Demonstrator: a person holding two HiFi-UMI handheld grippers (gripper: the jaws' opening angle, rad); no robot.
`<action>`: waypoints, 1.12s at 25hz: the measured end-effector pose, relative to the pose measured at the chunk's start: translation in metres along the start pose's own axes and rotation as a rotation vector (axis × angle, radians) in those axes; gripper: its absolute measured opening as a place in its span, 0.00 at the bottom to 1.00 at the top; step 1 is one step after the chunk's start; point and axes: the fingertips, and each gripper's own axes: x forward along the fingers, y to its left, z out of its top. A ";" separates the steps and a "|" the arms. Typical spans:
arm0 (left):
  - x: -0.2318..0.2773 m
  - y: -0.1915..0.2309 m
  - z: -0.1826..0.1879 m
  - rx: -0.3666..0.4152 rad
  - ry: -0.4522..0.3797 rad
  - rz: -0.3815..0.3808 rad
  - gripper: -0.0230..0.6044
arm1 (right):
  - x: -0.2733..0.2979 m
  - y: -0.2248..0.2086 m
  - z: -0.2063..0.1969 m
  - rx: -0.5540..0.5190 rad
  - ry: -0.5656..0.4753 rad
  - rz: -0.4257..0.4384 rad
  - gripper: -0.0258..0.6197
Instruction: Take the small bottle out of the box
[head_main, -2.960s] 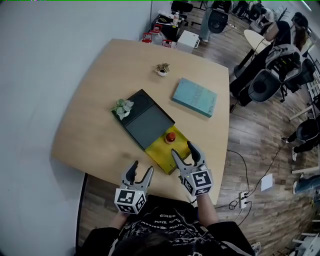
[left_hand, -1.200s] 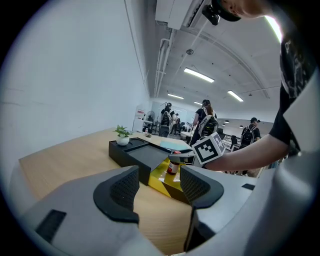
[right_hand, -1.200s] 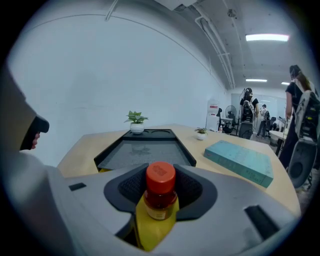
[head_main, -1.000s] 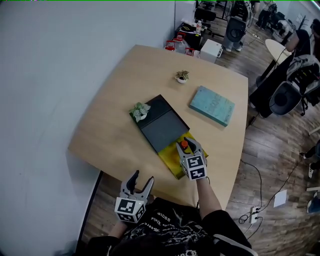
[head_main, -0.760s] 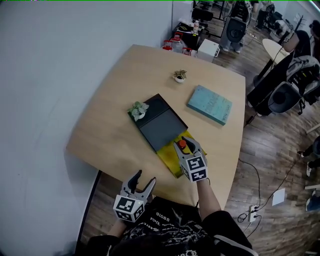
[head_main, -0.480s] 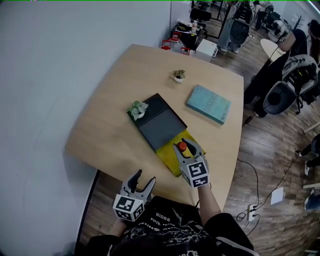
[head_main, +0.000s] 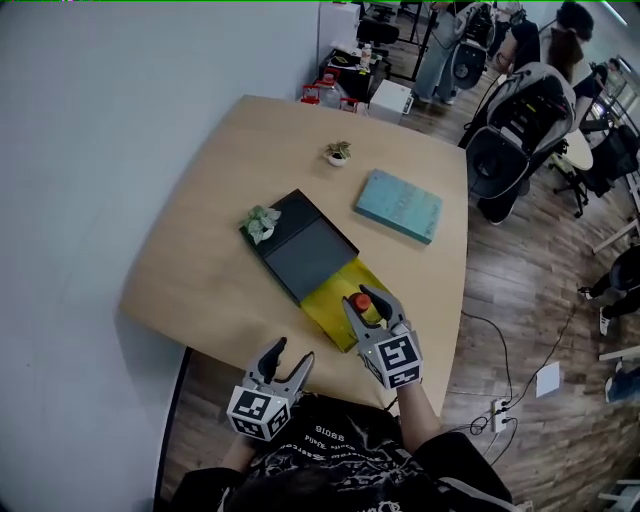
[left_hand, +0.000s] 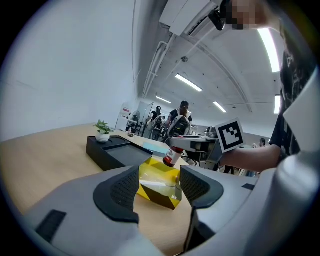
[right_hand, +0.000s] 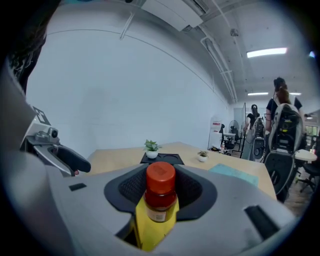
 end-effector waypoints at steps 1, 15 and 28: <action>0.001 -0.001 0.000 0.001 -0.002 -0.003 0.45 | -0.005 0.000 0.002 0.000 -0.004 -0.007 0.28; 0.013 -0.024 -0.001 0.012 -0.018 -0.055 0.45 | -0.070 -0.001 -0.007 0.035 -0.007 -0.095 0.28; 0.008 -0.040 0.015 0.048 -0.066 -0.067 0.45 | -0.122 -0.003 -0.021 0.076 -0.014 -0.179 0.28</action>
